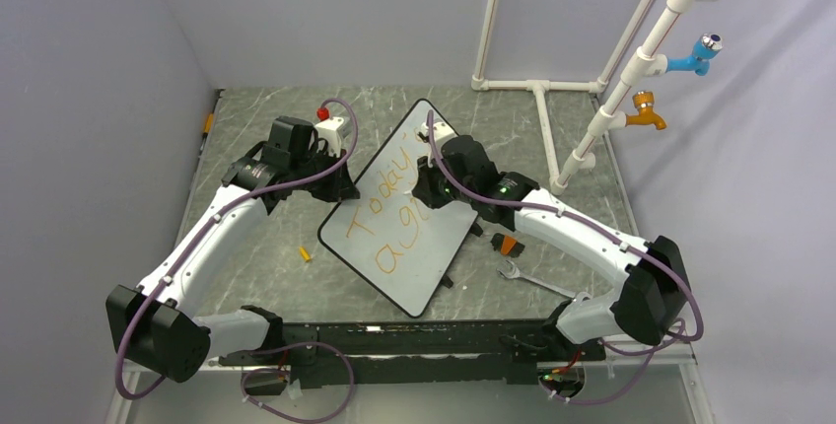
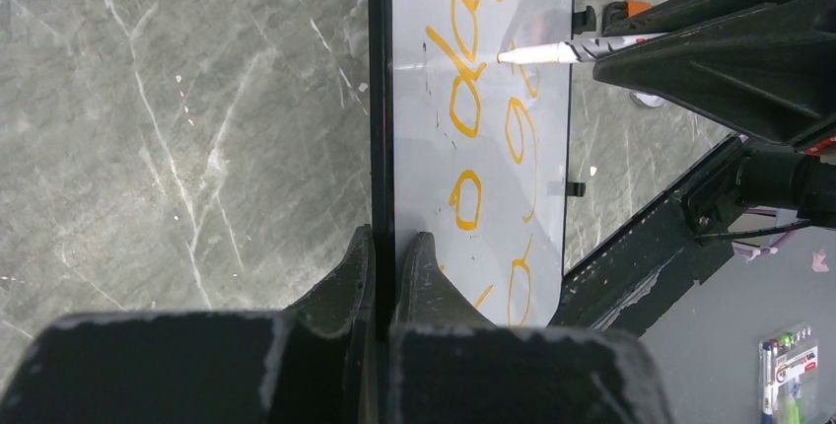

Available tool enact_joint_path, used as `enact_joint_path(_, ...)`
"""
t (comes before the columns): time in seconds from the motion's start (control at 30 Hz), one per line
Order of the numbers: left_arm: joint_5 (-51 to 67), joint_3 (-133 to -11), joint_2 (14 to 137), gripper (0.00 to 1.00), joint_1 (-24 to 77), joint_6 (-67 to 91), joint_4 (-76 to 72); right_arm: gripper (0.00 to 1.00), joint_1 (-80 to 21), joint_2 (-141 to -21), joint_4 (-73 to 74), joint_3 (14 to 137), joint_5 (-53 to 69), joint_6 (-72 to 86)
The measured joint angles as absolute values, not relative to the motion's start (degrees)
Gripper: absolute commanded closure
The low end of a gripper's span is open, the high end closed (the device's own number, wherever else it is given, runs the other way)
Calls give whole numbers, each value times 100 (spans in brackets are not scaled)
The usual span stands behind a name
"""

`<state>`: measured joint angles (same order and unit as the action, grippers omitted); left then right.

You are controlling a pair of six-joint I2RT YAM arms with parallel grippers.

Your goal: Write a sentence on the whiteboard

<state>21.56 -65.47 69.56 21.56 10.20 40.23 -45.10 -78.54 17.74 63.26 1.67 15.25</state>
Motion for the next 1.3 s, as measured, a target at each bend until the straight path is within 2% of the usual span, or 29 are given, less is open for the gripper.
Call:
enact_joint_path(0.93,2112,-6510,6956,100,2152,1017,4025,100,-4515,-7797,1535,6034,-316,1494)
enact_joint_path(1.3,2156,-6510,6945,100,2152,1017,4003,100,-4499,-7697,1879,6093,-543,1452)
